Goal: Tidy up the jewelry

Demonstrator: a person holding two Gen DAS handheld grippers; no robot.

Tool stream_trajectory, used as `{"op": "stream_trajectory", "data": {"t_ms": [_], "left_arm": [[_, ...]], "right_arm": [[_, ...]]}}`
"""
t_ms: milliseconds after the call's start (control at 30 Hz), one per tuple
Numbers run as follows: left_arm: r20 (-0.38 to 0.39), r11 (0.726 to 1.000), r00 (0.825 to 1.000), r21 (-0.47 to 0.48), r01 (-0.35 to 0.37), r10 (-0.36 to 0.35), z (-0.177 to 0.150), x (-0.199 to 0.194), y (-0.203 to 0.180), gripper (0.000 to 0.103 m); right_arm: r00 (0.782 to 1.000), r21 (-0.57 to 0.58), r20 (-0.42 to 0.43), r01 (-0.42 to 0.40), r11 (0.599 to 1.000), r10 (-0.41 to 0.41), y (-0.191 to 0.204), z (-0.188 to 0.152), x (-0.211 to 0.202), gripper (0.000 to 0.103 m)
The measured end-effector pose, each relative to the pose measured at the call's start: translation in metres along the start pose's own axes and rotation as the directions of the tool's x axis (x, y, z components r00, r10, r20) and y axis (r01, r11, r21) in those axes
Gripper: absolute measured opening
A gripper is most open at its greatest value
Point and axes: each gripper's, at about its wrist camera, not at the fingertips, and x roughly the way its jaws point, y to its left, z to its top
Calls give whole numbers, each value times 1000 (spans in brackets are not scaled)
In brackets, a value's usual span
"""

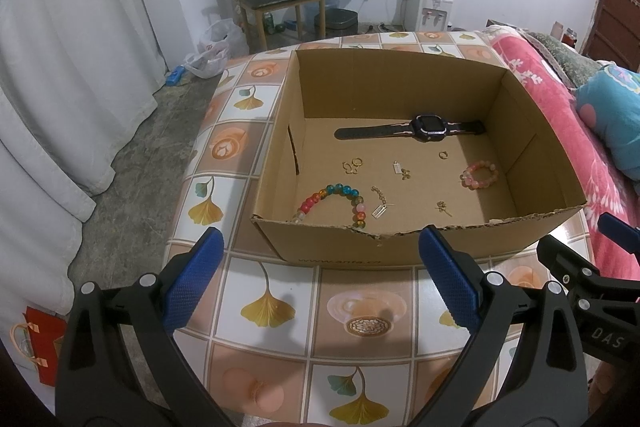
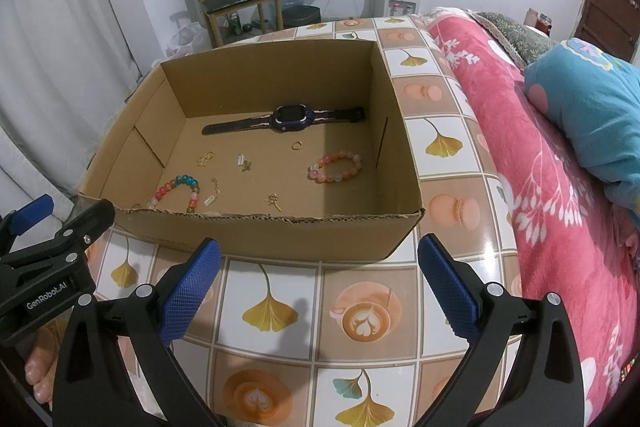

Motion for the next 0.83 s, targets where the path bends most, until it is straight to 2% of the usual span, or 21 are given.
{"op": "stream_trajectory", "data": {"t_ms": [833], "left_arm": [[-6, 1000, 1000, -7, 7, -7, 2, -2, -1, 95]], "right_arm": [[1000, -1, -3, 1, 1000, -1, 1, 0, -1, 96]]}}
